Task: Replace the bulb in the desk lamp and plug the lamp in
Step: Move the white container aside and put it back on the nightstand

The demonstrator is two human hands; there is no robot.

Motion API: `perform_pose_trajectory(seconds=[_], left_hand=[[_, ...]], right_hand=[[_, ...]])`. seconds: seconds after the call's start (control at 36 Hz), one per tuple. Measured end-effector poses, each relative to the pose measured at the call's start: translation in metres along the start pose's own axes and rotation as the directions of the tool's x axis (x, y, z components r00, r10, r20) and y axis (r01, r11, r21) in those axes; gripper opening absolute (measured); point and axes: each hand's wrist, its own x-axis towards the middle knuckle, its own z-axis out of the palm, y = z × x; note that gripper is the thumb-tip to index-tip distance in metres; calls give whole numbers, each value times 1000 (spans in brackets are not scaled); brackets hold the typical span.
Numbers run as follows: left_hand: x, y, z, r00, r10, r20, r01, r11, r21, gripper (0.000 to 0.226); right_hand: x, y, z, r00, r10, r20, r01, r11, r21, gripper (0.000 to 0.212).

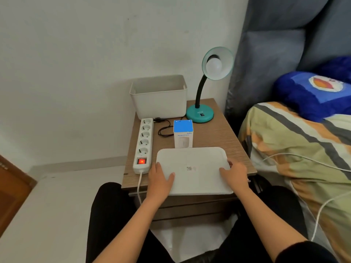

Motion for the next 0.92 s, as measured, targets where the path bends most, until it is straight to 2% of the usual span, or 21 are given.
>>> perform_pose_trajectory(seconds=[0.08, 0.25, 0.42, 0.56, 0.69, 0.92], left_hand=[[3, -1, 1, 999, -6, -48, 5, 1000, -24, 68], [-2, -4, 2, 993, 4, -114, -20, 990, -139, 71], [-7, -8, 3, 997, -28, -74, 4, 952, -307, 78], [-10, -9, 2, 999, -23, -47, 2, 916, -402, 87], [-12, -2, -9, 998, 35, -47, -54, 864, -501, 93], [17, 23, -62, 980, 137, -146, -196, 806, -559, 89]], right_hand=[[-2, 2, 1, 999, 18, -32, -14, 991, 130, 40], [-5, 8, -4, 995, 93, -23, -79, 930, 359, 50], [-7, 15, -7, 994, 114, -2, -96, 848, 521, 49], [-11, 20, -12, 995, 104, 4, -88, 823, 561, 39], [-10, 17, -24, 996, 90, 9, -79, 813, 577, 44], [-1, -29, -44, 1000, 26, -9, -16, 812, 584, 45]])
